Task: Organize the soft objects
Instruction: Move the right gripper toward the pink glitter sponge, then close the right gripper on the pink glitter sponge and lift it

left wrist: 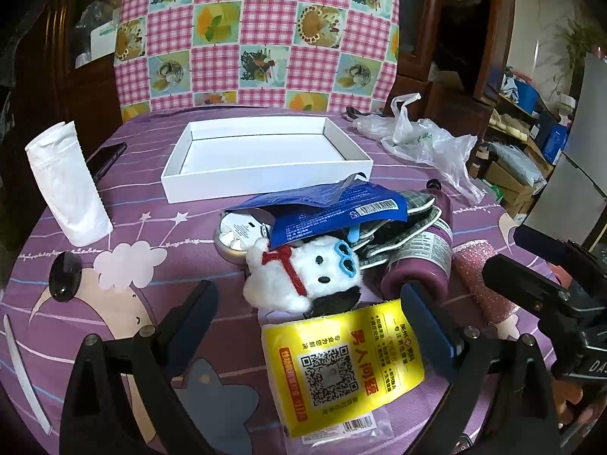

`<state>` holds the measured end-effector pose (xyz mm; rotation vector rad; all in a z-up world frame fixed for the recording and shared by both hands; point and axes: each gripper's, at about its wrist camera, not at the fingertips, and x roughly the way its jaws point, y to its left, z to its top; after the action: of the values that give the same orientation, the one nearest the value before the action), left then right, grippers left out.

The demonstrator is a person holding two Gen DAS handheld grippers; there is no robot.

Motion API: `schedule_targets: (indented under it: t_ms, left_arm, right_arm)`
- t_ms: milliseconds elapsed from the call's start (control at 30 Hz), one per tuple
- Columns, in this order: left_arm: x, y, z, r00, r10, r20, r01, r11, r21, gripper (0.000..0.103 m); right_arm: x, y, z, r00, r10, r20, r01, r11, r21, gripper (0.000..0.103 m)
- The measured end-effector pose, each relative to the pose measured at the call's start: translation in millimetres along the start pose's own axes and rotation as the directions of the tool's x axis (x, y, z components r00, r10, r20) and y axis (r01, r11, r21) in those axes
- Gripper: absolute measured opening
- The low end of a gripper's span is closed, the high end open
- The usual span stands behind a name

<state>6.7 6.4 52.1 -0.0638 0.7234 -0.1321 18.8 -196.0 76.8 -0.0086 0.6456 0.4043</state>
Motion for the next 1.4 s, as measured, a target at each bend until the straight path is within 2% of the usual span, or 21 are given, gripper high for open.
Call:
schedule_targets:
  t_ms: [200,367,533,733,933,1067,1200,1300,1400]
  left_arm:
    - [-0.1,-1.1,0.8,1.000,0.026,0.004,-0.026,1.000,0.003,0.099]
    - [-1.2,-2.5,0.2,1.000,0.006,-0.001,-0.006,1.000,0.011,0.100]
    - [-5.6,-9.9,-0.5,0.997,-0.081,-0.013,0.081,0.996,0.037,0.100]
    - [-7.4,-30.7,-7.7,0.995,-0.103,-0.014,0.104,0.985,0.139,0.100]
    - [-1.7,-41.1,-13.9,0.991,-0.114,-0.072,0.126,0.975,0.182,0.100]
    - [7.0,-39.6,-14.8,0.993,-0.072,-0.097,0.088,0.980,0.176,0.100]
    - [13.1,-39.2,-17.5,0.993,-0.037,-0.115,0.057,0.983,0.174,0.100]
    - [15.0,-38.1,-18.4,0.992,-0.033,-0.119,0.053,0.984,0.172,0.100]
    - [16.4,-37.7,-19.1,0.992,-0.022,-0.121,0.043,0.983,0.177,0.100]
  right_arm:
    - [-3.8,1.5,-0.2,1.000,0.008,0.008,-0.008,1.000,-0.004,0.090]
    - [-6.8,-3.1,1.0,1.000,-0.026,0.014,0.025,1.000,0.016,0.090]
    - [-16.9,-21.7,2.8,1.000,-0.011,0.025,0.008,0.990,0.137,0.090]
    - [-24.9,-49.7,2.6,0.994,-0.106,0.002,0.101,0.960,0.260,0.090]
    - [-20.8,-71.1,-0.2,0.988,-0.142,-0.065,0.155,0.948,0.279,0.090]
    - [-6.3,-79.7,-5.2,0.981,-0.113,-0.157,0.154,0.948,0.279,0.090]
    - [13.1,-75.1,-13.9,0.955,-0.163,-0.248,0.220,0.950,0.223,0.090]
    - [22.3,-66.4,-17.8,0.937,-0.216,-0.273,0.263,0.954,0.147,0.090]
    - [31.3,-62.6,-22.8,0.925,-0.228,-0.305,0.271,0.956,0.108,0.090]
